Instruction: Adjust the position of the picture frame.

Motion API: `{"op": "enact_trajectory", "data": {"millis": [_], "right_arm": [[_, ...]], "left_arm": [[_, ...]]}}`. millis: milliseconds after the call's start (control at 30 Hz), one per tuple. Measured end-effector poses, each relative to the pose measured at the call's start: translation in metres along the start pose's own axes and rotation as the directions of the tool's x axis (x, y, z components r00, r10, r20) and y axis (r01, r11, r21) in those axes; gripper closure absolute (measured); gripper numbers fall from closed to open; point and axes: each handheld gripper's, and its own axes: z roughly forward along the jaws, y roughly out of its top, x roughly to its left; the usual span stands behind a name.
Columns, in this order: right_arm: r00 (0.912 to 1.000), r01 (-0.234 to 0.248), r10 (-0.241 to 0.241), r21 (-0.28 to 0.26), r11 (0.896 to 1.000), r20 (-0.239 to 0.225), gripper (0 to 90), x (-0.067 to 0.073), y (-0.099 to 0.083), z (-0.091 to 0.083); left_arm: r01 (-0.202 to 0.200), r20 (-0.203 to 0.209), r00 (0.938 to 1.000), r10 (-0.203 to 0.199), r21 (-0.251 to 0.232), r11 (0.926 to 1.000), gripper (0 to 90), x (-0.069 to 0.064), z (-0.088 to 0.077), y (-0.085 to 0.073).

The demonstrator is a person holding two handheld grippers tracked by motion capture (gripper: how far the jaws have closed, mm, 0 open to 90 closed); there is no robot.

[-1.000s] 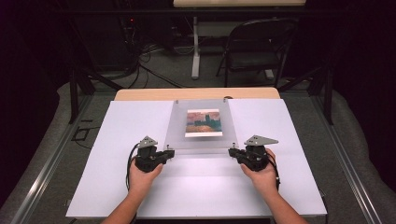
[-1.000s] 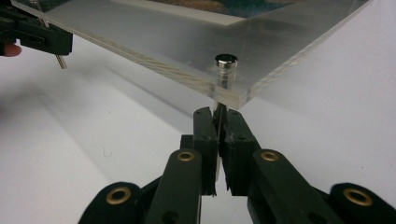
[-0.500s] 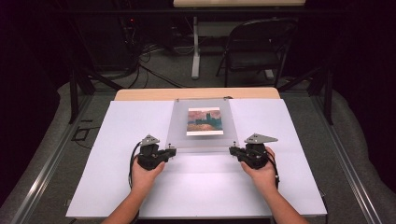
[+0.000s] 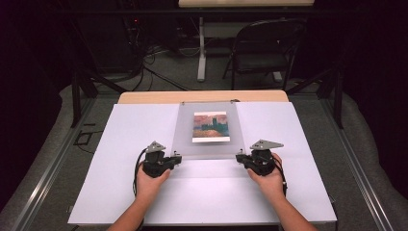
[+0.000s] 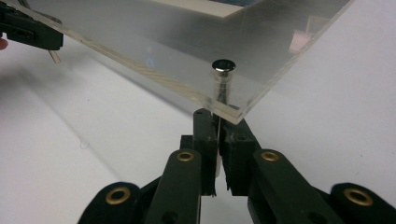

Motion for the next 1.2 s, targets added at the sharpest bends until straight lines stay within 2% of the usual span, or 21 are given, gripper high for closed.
{"op": "enact_trajectory", "data": {"millis": [400,567,867,1100,1167,1200], "right_arm": [[0.9999,0.013,-0.013,0.044,0.999,0.006,85.0,-0.001,-0.007,0.007],[0.9999,0.006,-0.006,0.047,0.999,0.01,85.0,-0.001,-0.011,0.009],[0.9998,-0.019,0.019,0.033,0.999,0.002,83.6,-0.003,-0.013,0.008],[0.9987,-0.051,0.051,0.001,0.999,-0.001,68.4,-0.007,-0.013,0.004],[0.9987,-0.051,0.051,-0.006,0.999,0.002,64.0,-0.008,-0.015,0.003],[0.9989,-0.047,0.048,-0.013,0.999,0.005,58.8,-0.008,-0.015,0.002]], "left_arm": [[-0.006,-0.021,0.9997,0.007,0.038,0.9993,83.8,0.0,0.007,-0.007],[0.007,0.001,1.0,-0.007,0.03,0.9995,82.7,0.002,0.006,-0.009],[0.003,-0.001,1.0,-0.003,0.022,0.9997,81.4,0.002,0.006,-0.009],[-0.013,0.002,0.9999,0.013,0.02,0.9997,71.6,-0.003,0.007,-0.009],[-0.012,0.01,0.9999,0.012,0.014,0.9998,65.4,-0.004,0.007,-0.01],[-0.018,0.015,0.9997,0.018,0.012,0.9998,59.2,-0.005,0.007,-0.01]]}}
